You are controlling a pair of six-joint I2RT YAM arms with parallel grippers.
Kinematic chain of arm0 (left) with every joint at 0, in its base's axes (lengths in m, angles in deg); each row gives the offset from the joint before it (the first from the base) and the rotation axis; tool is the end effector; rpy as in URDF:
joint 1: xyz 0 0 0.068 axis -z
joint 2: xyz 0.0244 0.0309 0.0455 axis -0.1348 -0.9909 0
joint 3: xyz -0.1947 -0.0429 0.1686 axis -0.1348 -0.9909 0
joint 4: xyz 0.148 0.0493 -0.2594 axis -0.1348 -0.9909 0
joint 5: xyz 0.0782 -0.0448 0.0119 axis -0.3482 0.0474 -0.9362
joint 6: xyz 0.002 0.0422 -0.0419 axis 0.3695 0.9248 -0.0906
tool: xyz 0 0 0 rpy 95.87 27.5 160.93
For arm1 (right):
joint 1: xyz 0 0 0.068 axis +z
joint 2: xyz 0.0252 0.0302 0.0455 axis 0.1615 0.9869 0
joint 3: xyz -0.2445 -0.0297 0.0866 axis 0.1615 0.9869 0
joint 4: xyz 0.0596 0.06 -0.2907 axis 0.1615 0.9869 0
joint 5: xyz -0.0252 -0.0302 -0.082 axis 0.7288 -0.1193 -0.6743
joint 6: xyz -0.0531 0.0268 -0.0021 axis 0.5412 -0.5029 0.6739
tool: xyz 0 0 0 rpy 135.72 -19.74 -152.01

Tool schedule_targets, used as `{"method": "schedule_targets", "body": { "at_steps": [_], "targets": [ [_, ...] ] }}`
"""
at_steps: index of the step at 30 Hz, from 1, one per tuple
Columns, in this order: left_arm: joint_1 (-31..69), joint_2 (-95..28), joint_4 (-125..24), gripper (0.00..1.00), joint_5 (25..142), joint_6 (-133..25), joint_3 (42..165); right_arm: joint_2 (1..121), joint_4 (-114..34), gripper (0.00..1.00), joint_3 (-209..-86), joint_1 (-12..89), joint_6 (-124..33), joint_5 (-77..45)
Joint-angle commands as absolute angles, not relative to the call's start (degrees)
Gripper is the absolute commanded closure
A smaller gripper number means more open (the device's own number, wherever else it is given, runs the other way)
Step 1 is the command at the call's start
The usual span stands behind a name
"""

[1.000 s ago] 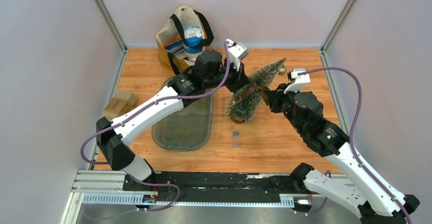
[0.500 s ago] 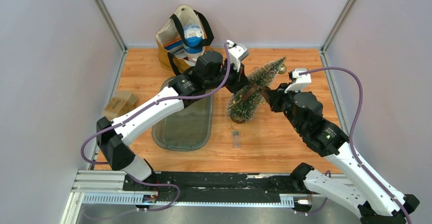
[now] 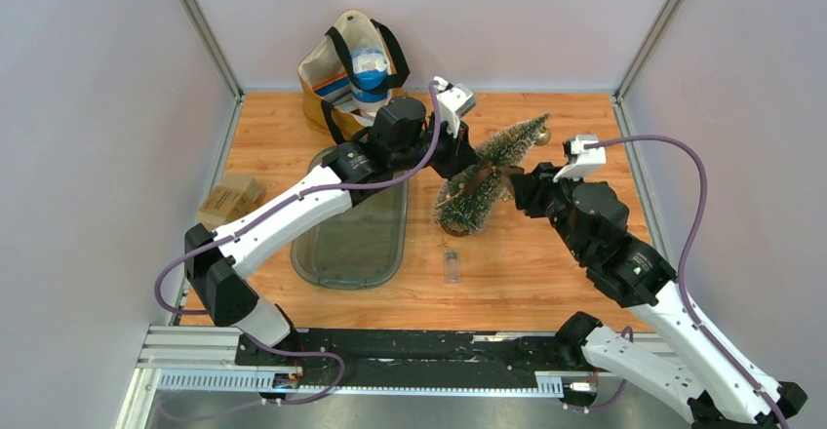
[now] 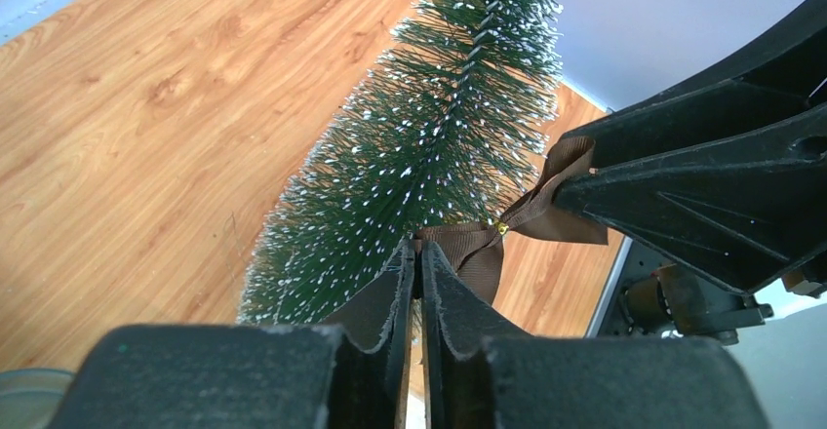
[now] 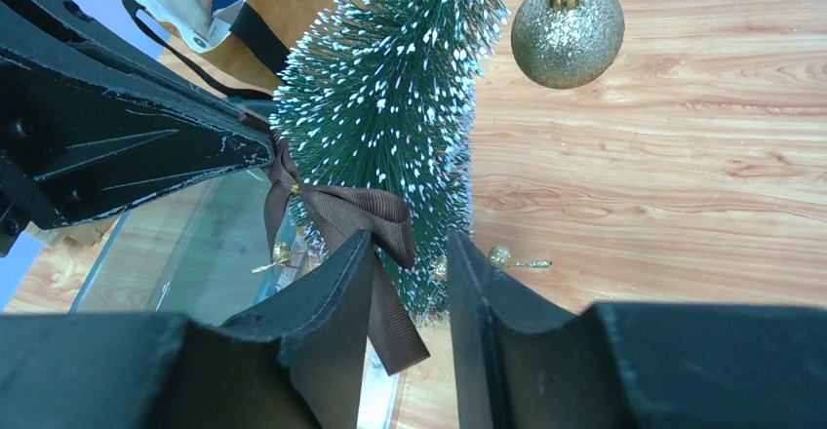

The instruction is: Decorate the small christmas tree

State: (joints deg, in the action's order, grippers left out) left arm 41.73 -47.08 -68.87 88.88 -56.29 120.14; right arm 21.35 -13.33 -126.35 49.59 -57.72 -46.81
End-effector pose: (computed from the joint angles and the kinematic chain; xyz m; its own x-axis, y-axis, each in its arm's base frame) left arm 0.2628 -0.3234 0.3909 -0.3902 0.0988 -0.9154 0.8175 0.4945 -0.2951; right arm 0.1712 0.1232 0.3752 -0.2769 0.1601 -0.9475 -0.2341 0.9451 0.2281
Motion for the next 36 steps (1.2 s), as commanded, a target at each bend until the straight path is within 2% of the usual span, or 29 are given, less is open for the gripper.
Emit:
{"method": "schedule_targets", "body": {
  "at_steps": [1, 6, 10, 30, 36],
  "targets": [
    [41.56, -44.9, -68.55, 0.83, 90.61, -57.29, 119.79, 20.06, -14.76, 0.61, -126.01, 49.28, -59.06, -47.78],
    [41.56, -43.41, -67.41, 0.7, 90.87, -58.18, 118.38, 19.01, -14.59, 0.56, -125.48, 49.28, -59.59, -46.9],
    [41.47, -42.79, -67.41, 0.67, 90.79, -58.26, 118.03, 18.83, -14.24, 0.54, -125.66, 49.28, -60.11, -46.64],
    [41.56, -40.07, -67.76, 0.6, 90.35, -58.18, 116.89, 17.51, -12.92, 0.44, -124.87, 49.28, -61.87, -45.93],
    [41.56, -39.1, -67.85, 0.55, 90.08, -58.09, 116.45, 16.46, -13.0, 0.4, -125.04, 49.37, -61.96, -45.85]
  ]
}}
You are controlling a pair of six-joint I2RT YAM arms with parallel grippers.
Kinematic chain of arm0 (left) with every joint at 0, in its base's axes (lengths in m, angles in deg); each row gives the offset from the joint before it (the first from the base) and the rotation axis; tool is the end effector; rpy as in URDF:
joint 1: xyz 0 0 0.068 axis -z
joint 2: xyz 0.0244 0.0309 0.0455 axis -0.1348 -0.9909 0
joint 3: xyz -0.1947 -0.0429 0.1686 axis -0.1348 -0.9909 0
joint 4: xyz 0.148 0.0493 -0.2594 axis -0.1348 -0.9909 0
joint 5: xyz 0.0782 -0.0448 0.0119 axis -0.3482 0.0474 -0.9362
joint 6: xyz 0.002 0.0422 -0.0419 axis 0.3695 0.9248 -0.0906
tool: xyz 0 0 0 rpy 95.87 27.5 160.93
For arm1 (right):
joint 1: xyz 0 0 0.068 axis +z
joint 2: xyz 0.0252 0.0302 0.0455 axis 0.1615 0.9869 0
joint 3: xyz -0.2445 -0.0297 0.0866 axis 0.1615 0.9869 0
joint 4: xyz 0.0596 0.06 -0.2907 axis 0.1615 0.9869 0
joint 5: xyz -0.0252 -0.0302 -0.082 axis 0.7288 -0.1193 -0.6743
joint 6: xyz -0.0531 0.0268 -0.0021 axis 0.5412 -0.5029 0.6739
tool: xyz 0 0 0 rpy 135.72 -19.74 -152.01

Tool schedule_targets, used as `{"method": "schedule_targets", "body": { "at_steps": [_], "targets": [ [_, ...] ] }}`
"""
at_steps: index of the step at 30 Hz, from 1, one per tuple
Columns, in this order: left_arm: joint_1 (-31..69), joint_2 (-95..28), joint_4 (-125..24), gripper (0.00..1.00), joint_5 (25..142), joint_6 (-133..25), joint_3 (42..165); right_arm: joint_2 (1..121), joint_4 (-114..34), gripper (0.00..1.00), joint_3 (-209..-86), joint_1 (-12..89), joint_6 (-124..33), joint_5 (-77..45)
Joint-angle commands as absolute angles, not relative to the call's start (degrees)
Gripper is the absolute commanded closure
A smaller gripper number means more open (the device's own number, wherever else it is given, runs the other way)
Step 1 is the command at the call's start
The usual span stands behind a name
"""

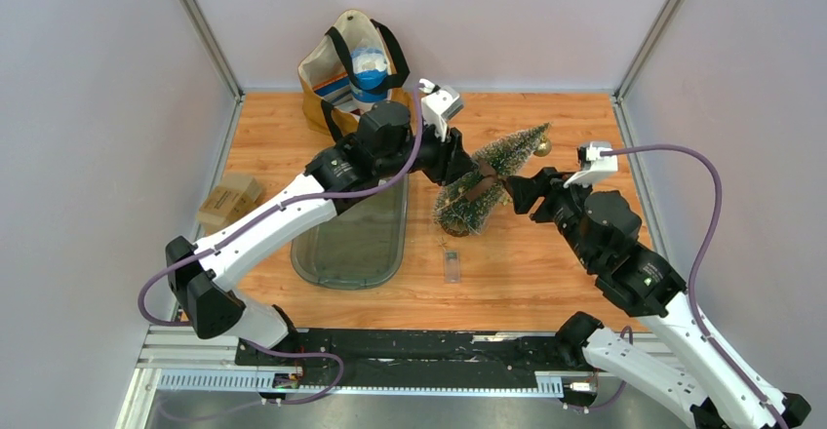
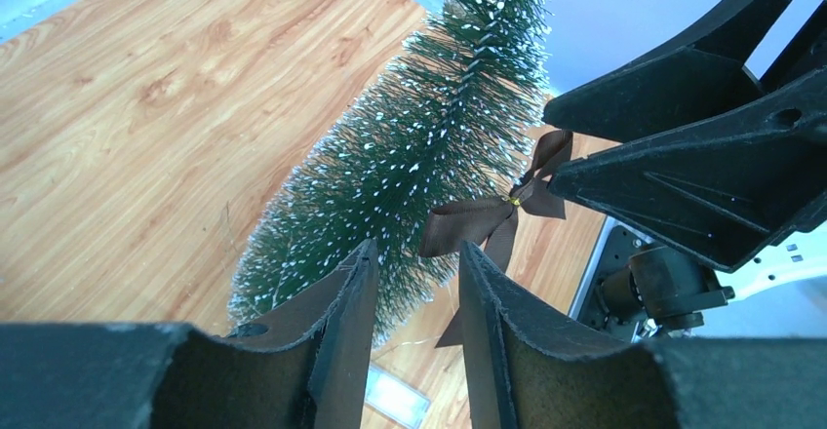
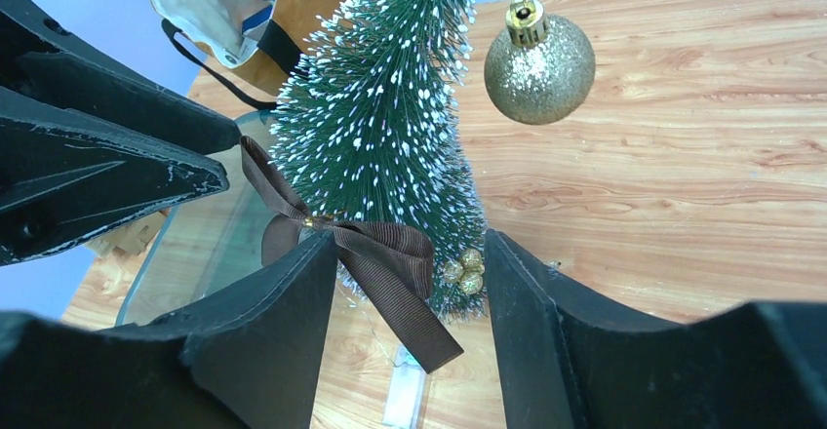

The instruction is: Decorate the small christmas tree

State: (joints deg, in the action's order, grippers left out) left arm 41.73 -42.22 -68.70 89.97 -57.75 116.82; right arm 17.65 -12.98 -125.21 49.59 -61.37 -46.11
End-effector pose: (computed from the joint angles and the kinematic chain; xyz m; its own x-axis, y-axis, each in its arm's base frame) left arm 0.2477 -0.3069 0.4008 -0.3953 0.0699 -0.9159 0.8212 0.4737 -0.3183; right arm 0.1595 0.1139 0.3788 -0.2682 0.2418 -0.9325 -0.2352 0.9223 0.3068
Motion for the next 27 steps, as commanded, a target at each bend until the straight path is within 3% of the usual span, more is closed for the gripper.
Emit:
{"method": "schedule_targets", "body": {
  "at_steps": [1, 27],
  "targets": [
    [41.56, -39.01, -67.85, 0.54, 89.91, -58.09, 116.45, 16.37, -13.01, 0.39, -125.22, 49.28, -62.05, -45.93],
    [41.56, -35.41, -68.55, 0.45, 86.39, -57.3, 114.34, 15.67, -11.07, 0.36, -126.01, 49.28, -62.14, -45.93]
  ]
}}
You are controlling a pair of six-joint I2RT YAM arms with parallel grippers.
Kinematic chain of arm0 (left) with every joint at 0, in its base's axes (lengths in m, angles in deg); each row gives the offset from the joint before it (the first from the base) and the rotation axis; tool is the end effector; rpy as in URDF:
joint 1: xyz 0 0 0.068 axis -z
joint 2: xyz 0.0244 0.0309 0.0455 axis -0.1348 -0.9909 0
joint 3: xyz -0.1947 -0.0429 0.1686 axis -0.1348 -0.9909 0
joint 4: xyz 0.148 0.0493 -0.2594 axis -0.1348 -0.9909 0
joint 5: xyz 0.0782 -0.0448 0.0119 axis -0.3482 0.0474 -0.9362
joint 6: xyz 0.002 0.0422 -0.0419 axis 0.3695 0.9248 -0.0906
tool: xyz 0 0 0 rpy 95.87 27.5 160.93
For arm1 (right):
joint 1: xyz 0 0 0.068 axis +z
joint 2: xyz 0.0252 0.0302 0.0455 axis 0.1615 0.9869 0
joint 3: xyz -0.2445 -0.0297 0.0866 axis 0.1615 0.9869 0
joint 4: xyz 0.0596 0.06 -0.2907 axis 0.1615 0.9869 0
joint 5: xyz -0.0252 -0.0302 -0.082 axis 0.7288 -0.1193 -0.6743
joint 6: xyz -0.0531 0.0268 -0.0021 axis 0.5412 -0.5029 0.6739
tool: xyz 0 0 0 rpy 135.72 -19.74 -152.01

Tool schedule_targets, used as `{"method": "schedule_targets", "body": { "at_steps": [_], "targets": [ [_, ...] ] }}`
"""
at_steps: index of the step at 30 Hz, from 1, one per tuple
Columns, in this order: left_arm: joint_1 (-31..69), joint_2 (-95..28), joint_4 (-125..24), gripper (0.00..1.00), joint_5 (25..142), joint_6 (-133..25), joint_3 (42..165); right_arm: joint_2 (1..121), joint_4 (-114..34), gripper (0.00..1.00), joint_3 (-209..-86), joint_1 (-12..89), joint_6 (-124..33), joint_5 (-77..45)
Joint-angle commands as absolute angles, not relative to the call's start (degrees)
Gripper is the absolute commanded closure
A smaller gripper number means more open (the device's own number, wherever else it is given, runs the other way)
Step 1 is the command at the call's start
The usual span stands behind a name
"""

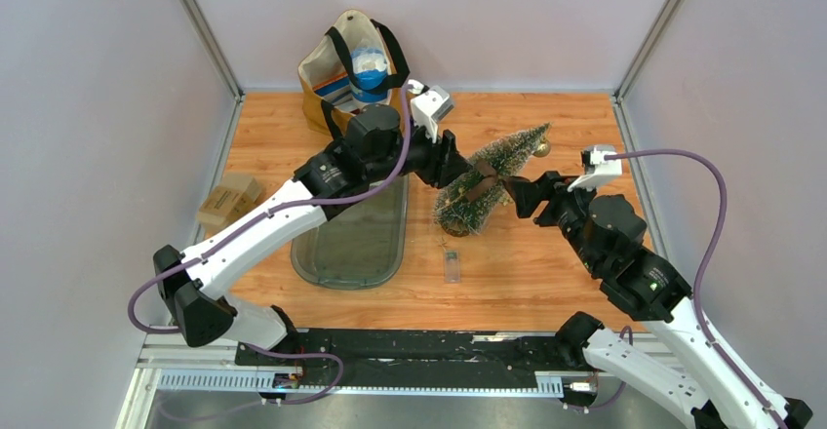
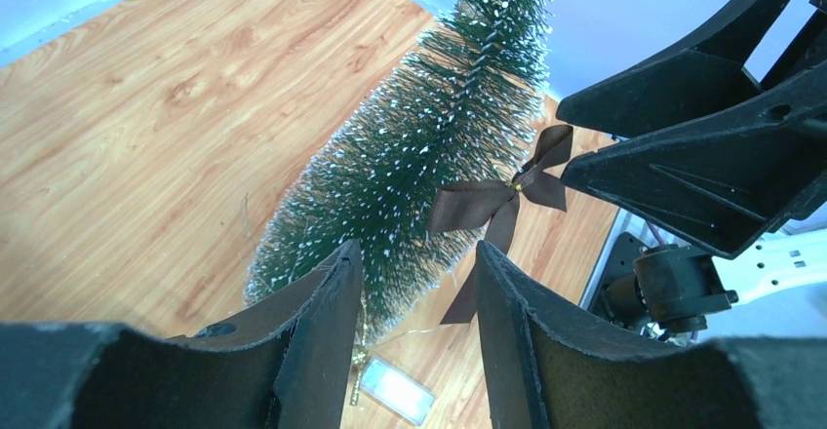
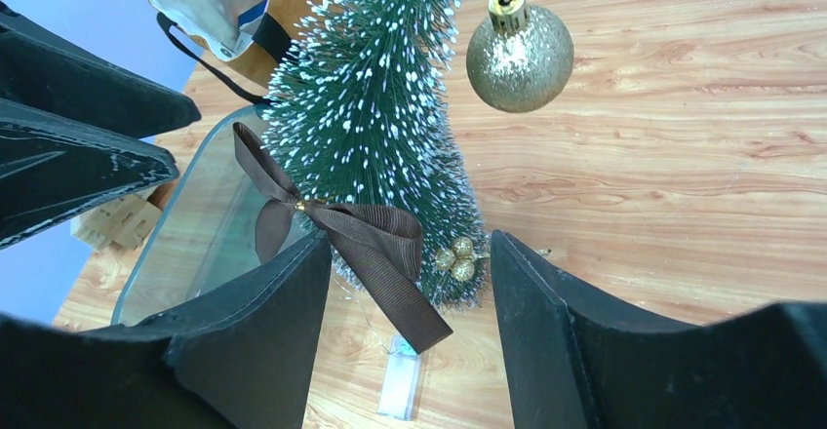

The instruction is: Decorate the small christmas tree

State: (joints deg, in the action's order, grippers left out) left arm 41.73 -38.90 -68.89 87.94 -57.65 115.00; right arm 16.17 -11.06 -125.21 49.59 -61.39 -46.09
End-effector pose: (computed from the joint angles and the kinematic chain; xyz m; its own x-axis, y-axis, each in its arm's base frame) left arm 0.2389 -0.2943 0.4089 -0.3762 0.0466 -0.9254 0.8118 0.4980 -0.3050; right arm 0.1536 0.1090 0.3795 -0.2739 0.2374 -0.9320 -0.2337 0.9236 0.3040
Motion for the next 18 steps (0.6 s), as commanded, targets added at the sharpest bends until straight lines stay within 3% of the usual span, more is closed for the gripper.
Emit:
{"method": "schedule_targets", "body": {
  "at_steps": [1, 13, 18],
  "targets": [
    [41.56, -35.15, -68.64, 0.44, 85.87, -57.3, 113.99, 15.49, -10.98, 0.36, -126.01, 49.28, -62.14, -46.02],
    [41.56, -31.28, -70.13, 0.41, 79.98, -57.91, 109.59, 14.88, -9.67, 0.36, -126.45, 49.28, -63.19, -46.72],
    [41.38, -29.96, -70.83, 0.4, 77.17, -58.7, 106.52, 13.74, -9.05, 0.27, -126.71, 49.28, -63.54, -48.04]
  ]
}}
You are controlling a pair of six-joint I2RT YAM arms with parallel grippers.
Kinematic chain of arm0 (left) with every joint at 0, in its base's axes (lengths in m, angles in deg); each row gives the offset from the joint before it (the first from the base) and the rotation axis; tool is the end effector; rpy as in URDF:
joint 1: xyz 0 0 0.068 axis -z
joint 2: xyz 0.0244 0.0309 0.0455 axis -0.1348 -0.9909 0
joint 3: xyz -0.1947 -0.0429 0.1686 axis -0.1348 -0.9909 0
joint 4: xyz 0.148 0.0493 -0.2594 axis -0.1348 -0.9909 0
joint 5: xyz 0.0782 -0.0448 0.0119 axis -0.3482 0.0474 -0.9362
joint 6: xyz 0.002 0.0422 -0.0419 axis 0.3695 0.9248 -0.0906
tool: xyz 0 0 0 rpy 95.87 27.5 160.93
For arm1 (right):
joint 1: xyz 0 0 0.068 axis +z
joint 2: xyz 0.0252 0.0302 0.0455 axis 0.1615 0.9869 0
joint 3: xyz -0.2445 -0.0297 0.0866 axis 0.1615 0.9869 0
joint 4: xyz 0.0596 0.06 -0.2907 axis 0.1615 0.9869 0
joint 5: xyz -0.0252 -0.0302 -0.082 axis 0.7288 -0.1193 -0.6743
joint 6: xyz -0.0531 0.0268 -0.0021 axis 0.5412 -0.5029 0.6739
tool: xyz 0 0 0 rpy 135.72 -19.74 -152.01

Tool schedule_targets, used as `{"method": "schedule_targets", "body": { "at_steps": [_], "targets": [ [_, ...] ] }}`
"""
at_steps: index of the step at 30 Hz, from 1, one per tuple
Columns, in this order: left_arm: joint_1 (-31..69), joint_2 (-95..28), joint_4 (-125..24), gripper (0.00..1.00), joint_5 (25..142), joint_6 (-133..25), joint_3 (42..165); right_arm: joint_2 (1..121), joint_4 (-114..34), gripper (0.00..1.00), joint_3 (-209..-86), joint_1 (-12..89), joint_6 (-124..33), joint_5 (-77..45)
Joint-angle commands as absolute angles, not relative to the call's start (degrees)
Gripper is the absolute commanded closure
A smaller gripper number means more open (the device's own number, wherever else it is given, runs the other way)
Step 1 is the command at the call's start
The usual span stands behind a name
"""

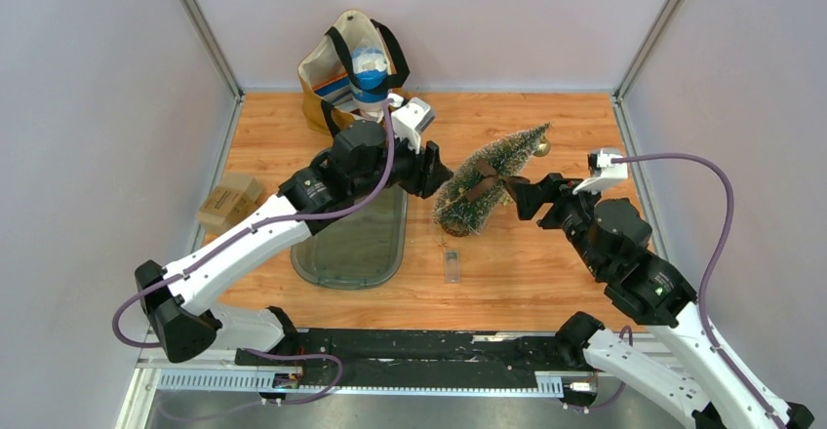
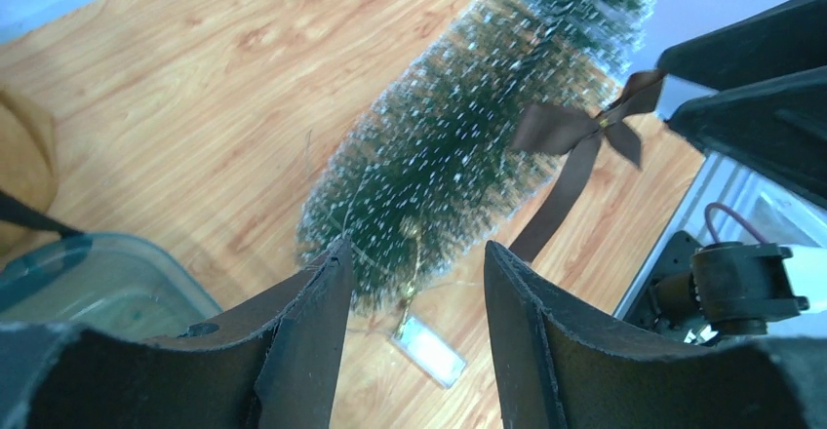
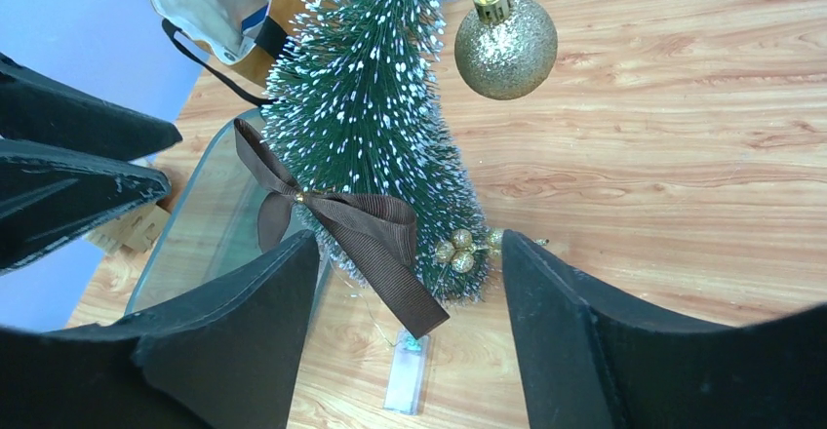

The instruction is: Decorate the small christmas tree

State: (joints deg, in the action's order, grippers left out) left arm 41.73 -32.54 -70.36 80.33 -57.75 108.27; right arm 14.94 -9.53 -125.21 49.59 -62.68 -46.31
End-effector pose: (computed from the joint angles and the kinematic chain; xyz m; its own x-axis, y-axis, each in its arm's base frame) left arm 0.2258 -0.2702 0.3972 -0.3793 0.0392 -0.9244 0.7408 0.6115 -0.2780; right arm 0.1488 0.1047 0.3800 -0.2813 0.2555 -0.9250 -0.2229 0.9202 0.3220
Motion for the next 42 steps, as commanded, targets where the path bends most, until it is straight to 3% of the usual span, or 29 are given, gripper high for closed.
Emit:
{"method": "schedule_targets", "body": {
  "at_steps": [1, 17, 29, 42],
  "targets": [
    [41.47, -29.61, -71.01, 0.39, 76.81, -59.14, 106.08, 13.39, -8.79, 0.26, -126.89, 49.28, -63.63, -48.22],
    [41.38, -30.57, -76.54, 0.35, 68.2, -68.63, 89.56, 3.11, -0.09, 0.01, -124.87, 49.28, -70.48, -62.36],
    [41.21, -43.74, -84.36, 0.35, 58.46, -73.99, 90.69, 0.2, 2.99, 0.0, -123.2, 49.28, -72.69, -64.22],
    [36.46, -43.06, -86.83, 0.35, 56.94, -73.21, 89.11, 3.53, 4.04, 0.0, -121.96, 49.28, -71.28, -65.71]
  ]
}}
